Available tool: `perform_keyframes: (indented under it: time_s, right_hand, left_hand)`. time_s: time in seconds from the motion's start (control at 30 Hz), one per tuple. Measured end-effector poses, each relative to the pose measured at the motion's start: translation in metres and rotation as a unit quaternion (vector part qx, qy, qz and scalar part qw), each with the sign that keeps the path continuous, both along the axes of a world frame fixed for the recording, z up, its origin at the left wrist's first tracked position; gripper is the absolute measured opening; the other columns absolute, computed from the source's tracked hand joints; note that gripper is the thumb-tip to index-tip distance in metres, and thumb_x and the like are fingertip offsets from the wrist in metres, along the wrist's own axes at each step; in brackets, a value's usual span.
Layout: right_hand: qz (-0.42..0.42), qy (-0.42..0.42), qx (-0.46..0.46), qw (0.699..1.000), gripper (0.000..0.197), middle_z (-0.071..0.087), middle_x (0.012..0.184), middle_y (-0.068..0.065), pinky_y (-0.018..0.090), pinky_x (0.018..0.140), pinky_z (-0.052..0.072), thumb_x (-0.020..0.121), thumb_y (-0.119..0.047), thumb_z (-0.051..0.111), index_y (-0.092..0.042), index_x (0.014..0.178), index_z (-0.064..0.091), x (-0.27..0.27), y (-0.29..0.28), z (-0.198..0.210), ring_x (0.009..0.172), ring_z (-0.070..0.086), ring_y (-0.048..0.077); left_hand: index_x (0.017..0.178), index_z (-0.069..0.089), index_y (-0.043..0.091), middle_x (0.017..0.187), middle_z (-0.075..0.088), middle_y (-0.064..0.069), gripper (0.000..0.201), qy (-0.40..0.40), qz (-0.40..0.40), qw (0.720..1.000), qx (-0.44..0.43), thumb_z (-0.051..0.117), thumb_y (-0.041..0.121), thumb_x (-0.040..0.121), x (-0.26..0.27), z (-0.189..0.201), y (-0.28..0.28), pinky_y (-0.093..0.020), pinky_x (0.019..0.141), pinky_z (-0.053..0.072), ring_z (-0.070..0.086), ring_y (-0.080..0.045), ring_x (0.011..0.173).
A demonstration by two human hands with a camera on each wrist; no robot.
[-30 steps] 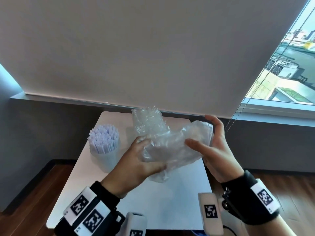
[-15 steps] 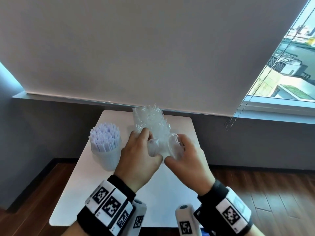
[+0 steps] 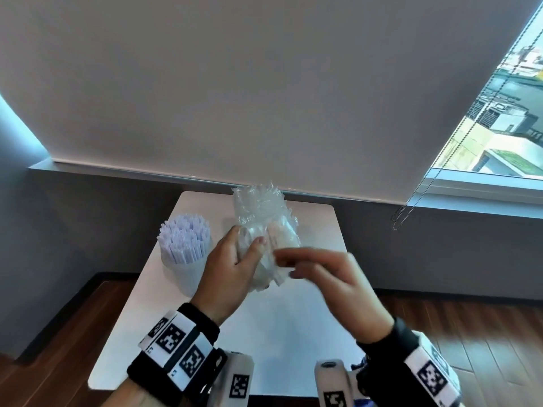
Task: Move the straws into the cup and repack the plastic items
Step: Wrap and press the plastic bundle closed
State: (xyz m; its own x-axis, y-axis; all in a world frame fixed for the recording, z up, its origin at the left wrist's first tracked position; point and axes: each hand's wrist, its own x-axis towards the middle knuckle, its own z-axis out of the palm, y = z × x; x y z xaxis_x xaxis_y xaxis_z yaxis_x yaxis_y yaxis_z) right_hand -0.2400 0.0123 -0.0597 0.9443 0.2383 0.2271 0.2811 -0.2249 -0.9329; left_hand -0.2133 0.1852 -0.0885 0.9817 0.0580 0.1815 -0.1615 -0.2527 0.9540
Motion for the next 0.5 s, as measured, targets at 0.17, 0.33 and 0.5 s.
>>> perform_keyframes:
  time_s: [0.17,0.33,0.5]
  right_hand:
    - [-0.172,0.015,0.019,0.985,0.046,0.059,0.119,-0.010,0.023,0.081,0.048,0.081,-0.063,0.060,-0.039,0.120,0.056,0.013,0.001,-0.004,0.108,0.060,0.009]
    - [-0.173,0.047,0.048,0.983,0.025,0.071,0.088,-0.003,0.032,0.073,0.053,0.087,-0.047,0.068,-0.027,0.101,0.063,0.019,0.010,-0.013,0.079,0.067,0.011]
    - [-0.233,-0.232,-0.191,0.925,0.024,0.060,0.099,-0.001,0.027,0.059,0.046,0.094,-0.032,0.054,-0.031,0.115,0.042,0.016,0.020,-0.022,0.073,0.055,0.013]
  left_hand:
    - [0.112,0.059,0.024,0.102,0.071,0.003,0.021,-0.025,-0.115,0.993,-0.028,0.052,0.036,0.097,-0.011,0.005,-0.004,-0.044,0.086,0.056,0.068,-0.013,0.097]
    - [0.121,0.055,0.021,0.107,0.068,-0.002,0.028,-0.039,-0.151,0.983,-0.101,0.052,0.028,0.094,-0.016,0.009,-0.012,-0.044,0.094,0.053,0.065,-0.025,0.103]
    - [0.129,0.039,0.046,0.102,0.063,0.009,0.045,-0.120,-0.142,0.983,0.000,0.048,0.013,0.100,-0.025,0.010,-0.023,-0.016,0.088,0.047,0.063,-0.007,0.099]
